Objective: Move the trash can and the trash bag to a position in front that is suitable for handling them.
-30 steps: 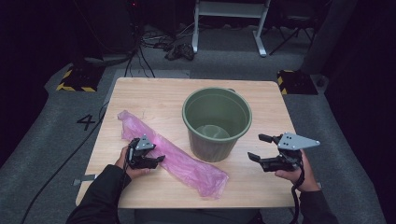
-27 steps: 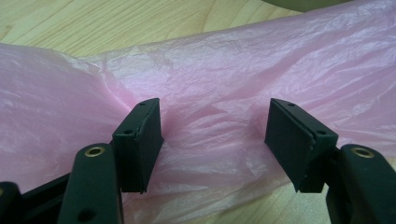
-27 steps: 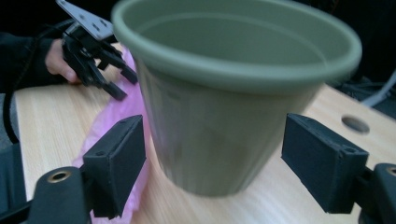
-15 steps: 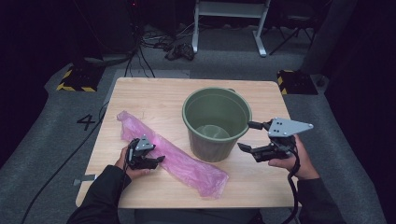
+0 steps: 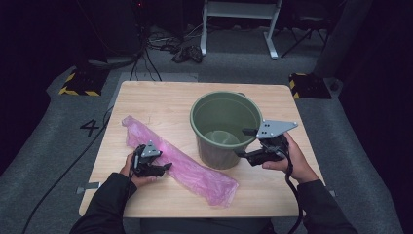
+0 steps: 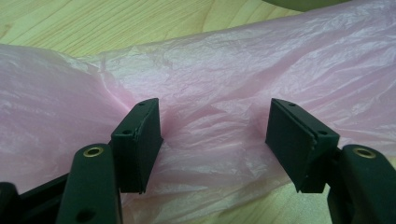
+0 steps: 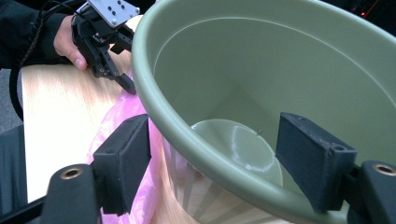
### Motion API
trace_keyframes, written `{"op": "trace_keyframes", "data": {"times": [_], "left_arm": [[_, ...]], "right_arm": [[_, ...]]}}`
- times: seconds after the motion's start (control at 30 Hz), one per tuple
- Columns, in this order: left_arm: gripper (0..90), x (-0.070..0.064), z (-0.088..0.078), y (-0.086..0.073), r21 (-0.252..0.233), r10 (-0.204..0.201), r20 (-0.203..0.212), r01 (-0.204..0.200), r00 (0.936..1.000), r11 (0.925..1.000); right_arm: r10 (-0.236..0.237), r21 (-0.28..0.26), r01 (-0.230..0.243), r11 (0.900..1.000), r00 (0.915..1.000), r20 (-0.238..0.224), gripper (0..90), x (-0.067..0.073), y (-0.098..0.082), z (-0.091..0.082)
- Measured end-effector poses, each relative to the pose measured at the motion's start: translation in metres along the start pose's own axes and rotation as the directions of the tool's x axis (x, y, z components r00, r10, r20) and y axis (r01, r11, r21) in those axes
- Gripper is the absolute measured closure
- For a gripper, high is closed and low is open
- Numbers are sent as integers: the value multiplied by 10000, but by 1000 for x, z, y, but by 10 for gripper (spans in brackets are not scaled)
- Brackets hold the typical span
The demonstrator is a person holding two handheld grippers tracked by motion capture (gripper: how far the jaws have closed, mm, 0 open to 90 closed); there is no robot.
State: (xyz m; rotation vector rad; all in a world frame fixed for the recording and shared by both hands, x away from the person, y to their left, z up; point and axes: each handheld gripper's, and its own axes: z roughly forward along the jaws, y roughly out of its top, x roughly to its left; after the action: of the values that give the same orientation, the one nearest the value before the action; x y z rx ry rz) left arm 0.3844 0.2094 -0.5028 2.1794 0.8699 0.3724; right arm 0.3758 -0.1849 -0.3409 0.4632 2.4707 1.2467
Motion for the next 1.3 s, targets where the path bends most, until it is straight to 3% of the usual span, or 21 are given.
{"op": "trace_keyframes", "data": {"times": [0.23,0.4,0.6,0.87,1.3], "left_arm": [[356,0,0,0,3,-1,-1,1,10000,10000],[356,0,0,0,3,0,-2,0,10000,10000],[356,0,-1,0,-6,12,-64,-12,10000,10000],[355,-4,-4,-4,30,-65,-163,66,9998,10000],[343,-12,-12,-11,17,-138,-216,139,9997,9999]], "right_arm": [[-142,465,146,9988,9999,-87,364,-1,3,8],[-609,1010,674,9926,9959,-666,515,0,11,17],[-875,1222,953,9879,9939,-676,582,-1,16,21],[-949,1442,999,9845,9946,-414,603,-5,15,20],[-736,1625,686,9843,9970,246,617,-14,10,14]]}}
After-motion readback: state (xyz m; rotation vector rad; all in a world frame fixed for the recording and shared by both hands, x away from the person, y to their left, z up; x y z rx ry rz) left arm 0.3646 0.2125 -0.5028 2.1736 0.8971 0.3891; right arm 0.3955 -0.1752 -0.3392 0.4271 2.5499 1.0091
